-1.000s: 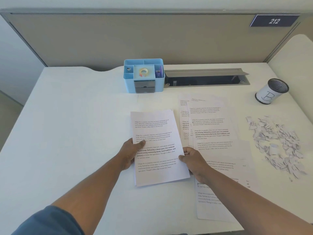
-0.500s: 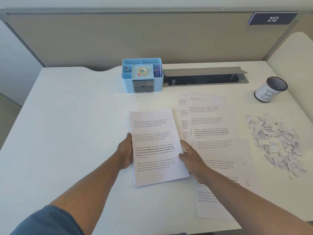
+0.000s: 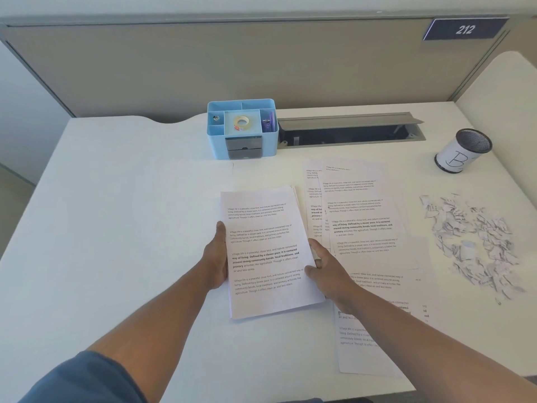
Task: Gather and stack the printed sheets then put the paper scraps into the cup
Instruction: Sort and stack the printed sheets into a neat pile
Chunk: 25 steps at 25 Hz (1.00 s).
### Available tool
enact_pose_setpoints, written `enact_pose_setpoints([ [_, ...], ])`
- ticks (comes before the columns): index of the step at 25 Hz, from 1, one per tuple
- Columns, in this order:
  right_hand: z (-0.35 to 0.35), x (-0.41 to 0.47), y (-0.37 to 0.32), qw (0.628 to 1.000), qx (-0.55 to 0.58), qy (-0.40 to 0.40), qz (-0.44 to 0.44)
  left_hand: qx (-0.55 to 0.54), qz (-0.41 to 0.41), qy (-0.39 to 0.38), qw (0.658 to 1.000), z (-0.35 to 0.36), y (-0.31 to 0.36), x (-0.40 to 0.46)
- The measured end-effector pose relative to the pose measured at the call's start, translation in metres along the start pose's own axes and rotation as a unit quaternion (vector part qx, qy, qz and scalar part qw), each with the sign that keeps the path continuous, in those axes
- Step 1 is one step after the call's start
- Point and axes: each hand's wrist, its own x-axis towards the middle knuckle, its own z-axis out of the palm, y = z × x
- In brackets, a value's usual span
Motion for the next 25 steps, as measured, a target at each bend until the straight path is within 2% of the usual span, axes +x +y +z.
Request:
enact_pose_setpoints([
  [6, 0.002, 0.006, 0.007, 1.000, 0.014, 0.010, 0.023, 0.064, 0.030, 0.007, 0.997, 0.001, -0.004, 0.002],
  [14, 0.001, 0.005, 0.006, 0.999, 0.015, 0.011, 0.036, 0.052, 0.027, -0.064, 0.996, -0.011, -0.010, 0.008],
  [18, -0.005, 0.000, 0.001, 0.999, -0.001, -0.003, 0.041, 0.051, 0.040, -0.048, 0.997, -0.009, -0.012, 0.006],
  [21, -0.016, -0.002, -0.001, 0.998, -0.011, 0.063, 0.029, 0.057, 0.055, -0.014, 0.997, -0.006, -0.014, 0.007],
  [25, -0.048, -0.007, 0.001, 0.980, 0.048, 0.191, 0.031, 0.077, 0.062, -0.001, 0.995, -0.003, -0.015, 0.008],
])
